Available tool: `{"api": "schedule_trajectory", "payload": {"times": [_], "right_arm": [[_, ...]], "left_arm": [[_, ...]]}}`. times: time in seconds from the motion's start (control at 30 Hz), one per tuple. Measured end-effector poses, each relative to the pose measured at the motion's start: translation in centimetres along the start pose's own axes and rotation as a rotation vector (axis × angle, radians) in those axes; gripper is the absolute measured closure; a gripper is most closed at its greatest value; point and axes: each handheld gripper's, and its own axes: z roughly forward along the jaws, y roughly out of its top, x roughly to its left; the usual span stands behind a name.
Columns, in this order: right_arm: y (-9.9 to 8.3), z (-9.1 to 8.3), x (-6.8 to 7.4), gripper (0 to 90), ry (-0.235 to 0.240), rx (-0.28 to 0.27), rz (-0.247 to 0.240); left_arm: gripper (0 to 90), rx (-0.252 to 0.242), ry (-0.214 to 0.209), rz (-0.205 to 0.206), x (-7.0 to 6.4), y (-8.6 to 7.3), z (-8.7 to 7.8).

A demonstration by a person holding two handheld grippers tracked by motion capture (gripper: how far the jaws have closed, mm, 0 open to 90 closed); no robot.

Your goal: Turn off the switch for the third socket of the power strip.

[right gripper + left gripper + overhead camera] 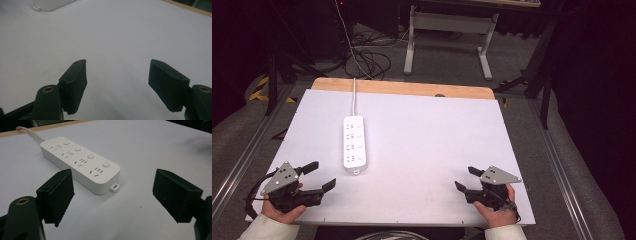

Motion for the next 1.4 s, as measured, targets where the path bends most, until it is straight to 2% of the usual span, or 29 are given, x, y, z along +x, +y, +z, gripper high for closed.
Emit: {"api": "schedule_trajectory", "payload": {"times": [0.1,0.27,0.53,0.63,0.7,0.9,1.03,1.17,1.27,1.4], "right_arm": [[0.0,0.0,0.0,31.5,0.000,-0.002,-0.001],[-0.1,0.0,-0.1,31.5,0.003,-0.001,-0.001],[-0.1,0.1,0.1,31.6,0.003,0.000,-0.004],[-0.1,0.1,0.0,31.7,0.006,0.002,-0.002],[-0.1,0.1,0.1,31.7,0.005,0.003,-0.002],[-0.1,0.2,0.1,32.1,0.004,0.007,0.002],[-0.1,0.2,0.1,32.2,0.003,0.011,-0.001],[-0.1,0.2,0.1,32.3,0.004,0.011,0.001],[-0.1,0.2,0.1,32.3,0.008,0.011,0.003],[-0.1,0.2,0.1,32.7,0.009,0.010,0.001]], "left_arm": [[17.8,0.001,0.007,-0.004,-0.1,0.1,-0.1],[19.1,0.006,0.008,0.036,-0.1,0.1,-0.1],[21.4,0.023,-0.006,0.031,-0.2,0.3,-0.2],[22.9,0.034,-0.004,0.057,-0.3,0.7,-0.2],[24.4,0.033,-0.003,0.057,-0.3,0.8,-0.1],[27.6,0.033,-0.020,0.066,-0.3,1.7,0.0],[30.1,0.053,-0.023,0.070,-0.1,2.5,0.5],[30.9,0.061,-0.035,0.064,0.1,3.8,1.0],[31.0,0.070,-0.028,0.060,0.3,4.5,1.5],[31.0,0.072,-0.034,0.045,0.5,5.2,2.1]]}}
